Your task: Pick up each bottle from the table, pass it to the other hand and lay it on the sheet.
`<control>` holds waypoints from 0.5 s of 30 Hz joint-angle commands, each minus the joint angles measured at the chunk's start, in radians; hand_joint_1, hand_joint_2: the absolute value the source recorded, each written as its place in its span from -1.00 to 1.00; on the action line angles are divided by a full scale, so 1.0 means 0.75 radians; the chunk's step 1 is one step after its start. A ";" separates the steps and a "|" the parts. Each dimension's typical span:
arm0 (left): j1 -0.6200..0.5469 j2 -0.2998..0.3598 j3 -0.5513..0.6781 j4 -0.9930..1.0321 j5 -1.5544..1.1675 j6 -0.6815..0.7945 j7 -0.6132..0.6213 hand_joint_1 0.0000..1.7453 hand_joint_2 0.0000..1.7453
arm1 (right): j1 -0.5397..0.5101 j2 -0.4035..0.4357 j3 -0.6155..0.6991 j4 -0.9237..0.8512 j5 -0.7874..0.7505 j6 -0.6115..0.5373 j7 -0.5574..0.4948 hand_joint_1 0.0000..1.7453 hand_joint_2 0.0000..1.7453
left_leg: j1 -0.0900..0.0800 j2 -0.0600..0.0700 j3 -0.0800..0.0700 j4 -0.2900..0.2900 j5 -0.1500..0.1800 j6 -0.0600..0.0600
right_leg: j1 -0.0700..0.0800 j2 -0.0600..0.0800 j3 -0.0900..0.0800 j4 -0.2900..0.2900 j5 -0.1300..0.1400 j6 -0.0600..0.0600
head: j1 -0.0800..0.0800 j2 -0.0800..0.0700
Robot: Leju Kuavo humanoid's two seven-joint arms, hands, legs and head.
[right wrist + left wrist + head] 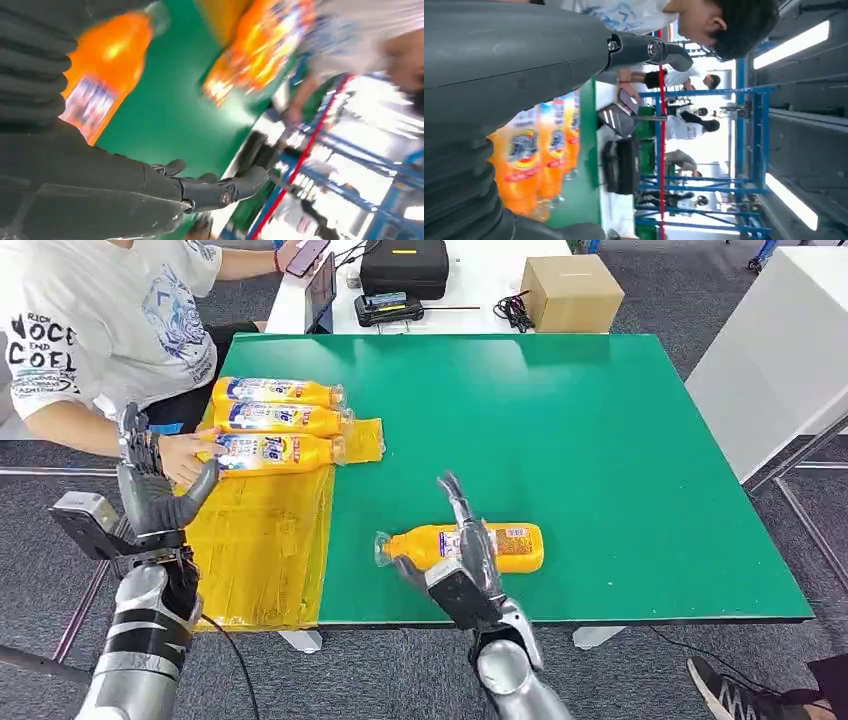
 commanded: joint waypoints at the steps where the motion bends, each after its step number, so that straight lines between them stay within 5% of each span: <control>1: 0.146 -0.017 0.056 0.048 0.005 -0.018 -0.027 -1.00 1.00 | -0.201 -0.282 -0.081 0.238 0.184 0.146 0.256 -1.00 1.00 | 0.001 0.004 0.009 -0.003 -0.002 -0.001 | 0.002 0.003 0.010 -0.005 0.000 -0.002 | 0.000 0.000; 7: 0.140 -0.016 0.085 0.076 0.000 -0.018 -0.015 -1.00 1.00 | -0.254 -0.328 -0.029 0.282 0.246 0.190 0.325 -1.00 1.00 | 0.003 0.003 0.005 0.000 -0.003 -0.002 | 0.003 0.002 0.006 -0.001 -0.002 -0.003 | 0.000 0.000; 15: 0.160 -0.004 0.039 0.171 -0.082 -0.148 -0.051 -1.00 1.00 | -0.492 -0.413 0.119 0.594 0.140 0.492 0.357 -1.00 1.00 | 0.001 0.004 0.003 -0.001 -0.001 -0.001 | 0.001 0.004 0.003 -0.001 0.000 -0.001 | -0.001 0.000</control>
